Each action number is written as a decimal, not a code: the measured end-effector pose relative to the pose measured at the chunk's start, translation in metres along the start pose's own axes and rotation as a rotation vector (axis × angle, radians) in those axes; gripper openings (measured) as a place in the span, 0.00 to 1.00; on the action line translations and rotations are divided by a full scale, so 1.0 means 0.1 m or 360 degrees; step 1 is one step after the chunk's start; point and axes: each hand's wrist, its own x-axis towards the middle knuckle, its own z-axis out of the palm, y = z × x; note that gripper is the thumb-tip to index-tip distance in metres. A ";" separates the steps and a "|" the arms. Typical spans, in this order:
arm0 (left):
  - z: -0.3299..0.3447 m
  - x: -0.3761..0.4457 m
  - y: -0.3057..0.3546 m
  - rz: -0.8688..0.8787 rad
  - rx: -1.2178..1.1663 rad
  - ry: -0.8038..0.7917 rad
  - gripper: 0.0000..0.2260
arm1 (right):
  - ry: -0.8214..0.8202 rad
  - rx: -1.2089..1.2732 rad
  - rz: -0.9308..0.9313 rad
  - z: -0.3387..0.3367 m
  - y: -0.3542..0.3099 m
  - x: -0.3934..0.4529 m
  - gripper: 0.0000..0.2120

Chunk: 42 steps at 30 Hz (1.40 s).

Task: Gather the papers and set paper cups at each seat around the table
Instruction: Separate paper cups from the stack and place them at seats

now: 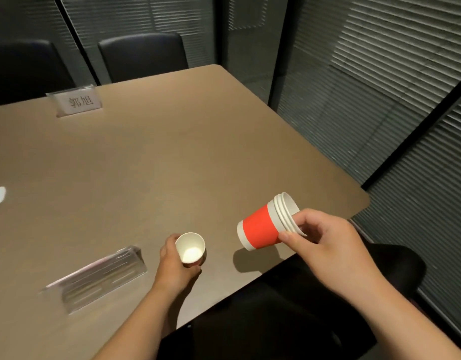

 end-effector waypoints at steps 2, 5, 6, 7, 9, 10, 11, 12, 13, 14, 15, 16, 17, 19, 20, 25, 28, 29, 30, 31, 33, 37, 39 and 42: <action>-0.11 -0.05 0.10 -0.0049 0.0041 -0.0014 0.54 | -0.0024 0.0019 -0.0003 -0.06 0.04 0.10 0.05; -0.27 -0.17 0.40 0.0123 0.0402 0.0044 0.62 | -0.0058 0.0101 -0.0010 -0.18 0.13 0.22 0.05; -0.30 -0.23 0.57 0.0241 0.0498 0.0042 0.62 | -0.0064 0.0135 -0.0005 -0.22 0.18 0.27 0.05; -0.30 -0.31 0.79 0.0393 0.0511 0.0017 0.60 | -0.0071 0.0172 -0.0002 -0.27 0.24 0.30 0.05; -0.18 -0.49 1.33 0.0712 0.0423 -0.0105 0.55 | -0.0094 0.0240 -0.0006 -0.41 0.38 0.37 0.06; -0.09 -0.58 1.61 0.0848 0.0365 -0.0171 0.52 | -0.0116 0.0281 -0.0001 -0.49 0.45 0.40 0.06; 0.03 -0.66 1.87 0.0963 0.0312 -0.0229 0.49 | -0.0139 0.0334 0.0005 -0.59 0.51 0.41 0.06; 0.20 -0.71 2.13 0.1056 0.0277 -0.0273 0.46 | -0.0159 0.0401 0.0007 -0.73 0.61 0.43 0.07; 0.36 -0.75 2.33 0.1131 0.0252 -0.0303 0.42 | -0.0177 0.0459 0.0012 -0.86 0.69 0.44 0.07; 0.57 -0.79 2.56 0.1191 0.0227 -0.0311 0.38 | -0.0183 0.0499 0.0001 -1.05 0.81 0.46 0.07; 0.71 -0.80 2.70 0.1218 0.0210 -0.0325 0.36 | -0.0183 0.0516 -0.0009 -1.18 0.91 0.48 0.06; 0.89 -0.82 2.86 0.1241 0.0195 -0.0332 0.34 | -0.0174 0.0519 -0.0027 -1.36 1.04 0.50 0.06; 1.07 -0.84 2.99 0.1271 0.0185 -0.0338 0.33 | -0.0162 0.0512 -0.0041 -1.54 1.17 0.52 0.06; 1.40 -0.89 3.25 0.1319 0.0156 -0.0353 0.32 | -0.0146 0.0534 -0.0040 -1.92 1.44 0.58 0.07; 1.60 -0.92 3.42 0.1344 0.0142 -0.0361 0.32 | -0.0144 0.0536 -0.0033 -2.15 1.59 0.62 0.08; 2.38 -0.96 4.07 0.1458 0.0058 -0.0464 0.30 | -0.0150 0.0502 0.0016 -2.99 2.19 0.77 0.12; 2.72 -0.88 4.44 0.1481 0.0083 -0.0530 0.30 | -0.0221 0.0502 0.0051 -3.41 2.47 0.93 0.10; 2.83 -0.82 4.57 0.1478 0.0096 -0.0542 0.30 | -0.0243 0.0507 0.0037 -3.54 2.56 1.02 0.09; 2.92 -0.75 4.67 0.1488 0.0103 -0.0537 0.30 | -0.0258 0.0511 0.0025 -3.63 2.63 1.11 0.08; 3.01 -0.67 4.78 0.1488 0.0105 -0.0536 0.30 | -0.0259 0.0500 0.0025 -3.72 2.68 1.21 0.07; 3.23 -0.43 5.02 0.1471 0.0086 -0.0527 0.30 | -0.0213 0.0481 0.0045 -3.90 2.84 1.51 0.04; 3.57 0.12 5.47 0.1432 0.0006 -0.0505 0.31 | -0.0201 0.0399 -0.0052 -4.21 3.08 2.26 0.04; 3.70 0.52 5.70 0.1396 -0.0046 -0.0487 0.31 | -0.0243 0.0414 -0.0098 -4.34 3.17 2.79 0.05; 3.73 1.05 6.05 0.1324 -0.0086 -0.0452 0.31 | -0.0350 0.0417 -0.0125 -4.44 3.17 3.53 0.09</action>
